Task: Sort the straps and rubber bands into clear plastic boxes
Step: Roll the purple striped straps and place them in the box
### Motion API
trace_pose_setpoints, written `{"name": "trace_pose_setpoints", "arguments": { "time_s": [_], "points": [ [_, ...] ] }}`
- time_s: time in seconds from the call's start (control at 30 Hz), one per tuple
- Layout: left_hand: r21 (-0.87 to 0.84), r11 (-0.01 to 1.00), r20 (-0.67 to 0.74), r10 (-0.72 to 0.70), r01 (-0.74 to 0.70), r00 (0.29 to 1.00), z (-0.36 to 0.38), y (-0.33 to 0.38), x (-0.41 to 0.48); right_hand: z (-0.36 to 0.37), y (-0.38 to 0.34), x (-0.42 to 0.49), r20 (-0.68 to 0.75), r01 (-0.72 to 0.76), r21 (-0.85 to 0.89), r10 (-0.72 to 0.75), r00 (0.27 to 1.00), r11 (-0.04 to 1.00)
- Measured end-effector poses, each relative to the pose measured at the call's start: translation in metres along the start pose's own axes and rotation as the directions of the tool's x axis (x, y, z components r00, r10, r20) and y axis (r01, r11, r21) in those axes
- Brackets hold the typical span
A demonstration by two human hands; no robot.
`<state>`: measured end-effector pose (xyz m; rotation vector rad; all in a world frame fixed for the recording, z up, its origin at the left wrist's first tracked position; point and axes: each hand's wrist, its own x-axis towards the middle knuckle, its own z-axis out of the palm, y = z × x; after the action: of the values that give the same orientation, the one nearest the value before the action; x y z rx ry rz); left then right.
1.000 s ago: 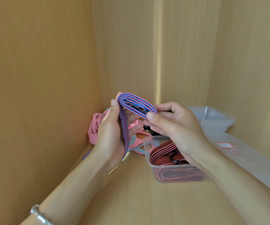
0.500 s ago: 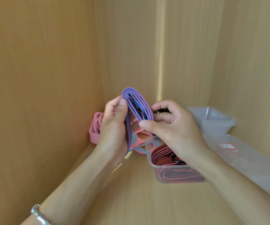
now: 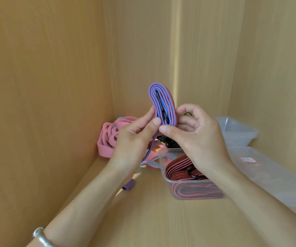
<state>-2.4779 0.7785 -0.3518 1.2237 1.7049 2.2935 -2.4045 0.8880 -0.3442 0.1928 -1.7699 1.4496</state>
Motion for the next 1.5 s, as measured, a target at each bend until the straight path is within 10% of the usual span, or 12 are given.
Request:
{"name": "trace_pose_setpoints", "arguments": {
  "time_s": [1.5],
  "points": [
    [0.368,0.929,0.319,-0.081,-0.044,0.944,-0.017,-0.014,0.006,-0.020,-0.001,0.013,-0.029,-0.213,0.154,0.220,0.975,0.965]
  ]
}}
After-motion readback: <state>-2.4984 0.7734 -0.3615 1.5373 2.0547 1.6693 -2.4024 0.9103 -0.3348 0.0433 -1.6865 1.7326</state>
